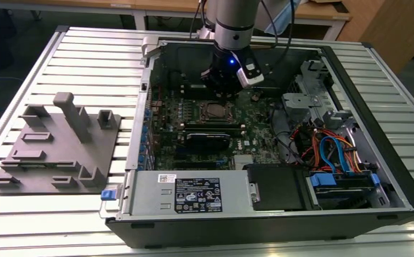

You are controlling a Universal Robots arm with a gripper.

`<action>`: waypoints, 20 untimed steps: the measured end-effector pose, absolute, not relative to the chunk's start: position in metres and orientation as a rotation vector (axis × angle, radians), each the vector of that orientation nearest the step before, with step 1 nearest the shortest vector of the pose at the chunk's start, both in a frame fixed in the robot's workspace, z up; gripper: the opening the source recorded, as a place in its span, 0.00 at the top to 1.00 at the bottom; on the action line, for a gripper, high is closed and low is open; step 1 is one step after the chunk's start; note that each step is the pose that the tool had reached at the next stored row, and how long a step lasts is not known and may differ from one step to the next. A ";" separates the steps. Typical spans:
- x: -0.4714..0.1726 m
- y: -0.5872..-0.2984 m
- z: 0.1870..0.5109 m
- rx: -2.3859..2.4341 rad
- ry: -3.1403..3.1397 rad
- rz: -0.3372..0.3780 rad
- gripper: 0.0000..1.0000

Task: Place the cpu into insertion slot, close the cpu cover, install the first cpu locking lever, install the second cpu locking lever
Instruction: 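Install the first cpu locking lever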

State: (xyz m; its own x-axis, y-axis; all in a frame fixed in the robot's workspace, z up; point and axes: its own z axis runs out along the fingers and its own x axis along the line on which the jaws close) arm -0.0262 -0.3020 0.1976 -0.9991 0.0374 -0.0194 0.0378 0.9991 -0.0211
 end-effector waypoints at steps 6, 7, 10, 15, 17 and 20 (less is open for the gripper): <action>-0.026 -0.302 0.197 0.059 3.122 -0.014 0.90; -0.026 -0.302 0.197 0.059 3.122 -0.007 0.90; -0.026 -0.302 0.197 0.059 3.122 0.013 0.90; -0.026 -0.302 0.196 0.060 3.122 0.054 0.90; -0.026 -0.302 0.197 0.060 3.122 0.071 0.90; -0.026 -0.302 0.197 0.060 3.122 0.095 0.90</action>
State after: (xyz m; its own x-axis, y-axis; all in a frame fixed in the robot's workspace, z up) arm -0.0262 -0.3018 0.1966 -0.9991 0.0389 -0.0165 0.0379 0.9974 0.0609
